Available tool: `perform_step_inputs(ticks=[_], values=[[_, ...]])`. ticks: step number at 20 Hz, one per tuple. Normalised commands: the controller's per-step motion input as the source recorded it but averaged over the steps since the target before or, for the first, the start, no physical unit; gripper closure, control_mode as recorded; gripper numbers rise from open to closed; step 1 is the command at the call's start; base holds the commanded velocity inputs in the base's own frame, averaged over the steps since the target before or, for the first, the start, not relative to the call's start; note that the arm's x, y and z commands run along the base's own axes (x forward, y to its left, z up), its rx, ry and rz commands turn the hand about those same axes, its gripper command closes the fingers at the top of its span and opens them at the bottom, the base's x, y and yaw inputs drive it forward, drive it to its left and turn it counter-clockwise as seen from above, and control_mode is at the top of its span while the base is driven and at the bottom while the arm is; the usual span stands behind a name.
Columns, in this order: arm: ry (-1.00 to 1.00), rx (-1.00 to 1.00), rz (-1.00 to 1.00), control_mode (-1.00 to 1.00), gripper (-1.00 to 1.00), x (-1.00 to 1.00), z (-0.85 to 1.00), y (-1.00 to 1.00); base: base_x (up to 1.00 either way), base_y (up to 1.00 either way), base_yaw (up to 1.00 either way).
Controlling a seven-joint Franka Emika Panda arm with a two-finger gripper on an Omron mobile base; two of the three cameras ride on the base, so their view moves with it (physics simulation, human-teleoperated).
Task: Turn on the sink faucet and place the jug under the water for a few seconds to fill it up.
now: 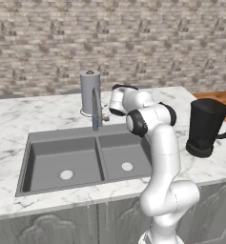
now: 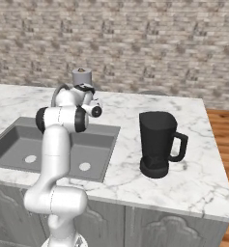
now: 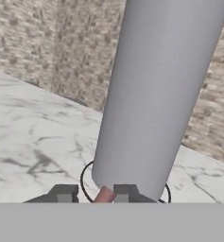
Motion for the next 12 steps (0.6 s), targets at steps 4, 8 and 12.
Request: perform_step_inputs(ticks=[4,8,12], values=[[0.0,0.08,-0.13,-1.0,1.0,0.0,-0.03,-0.3,0.0,0.0,0.0],[0.0,0.18,-0.12,-1.0,1.0,0.0,-0.08,-0.74,0.0,0.0,0.0],[0.0,0.22,-0.09,-1.0,1.0,0.0,-0.15,-0.88,0.0,0.0,0.0]])
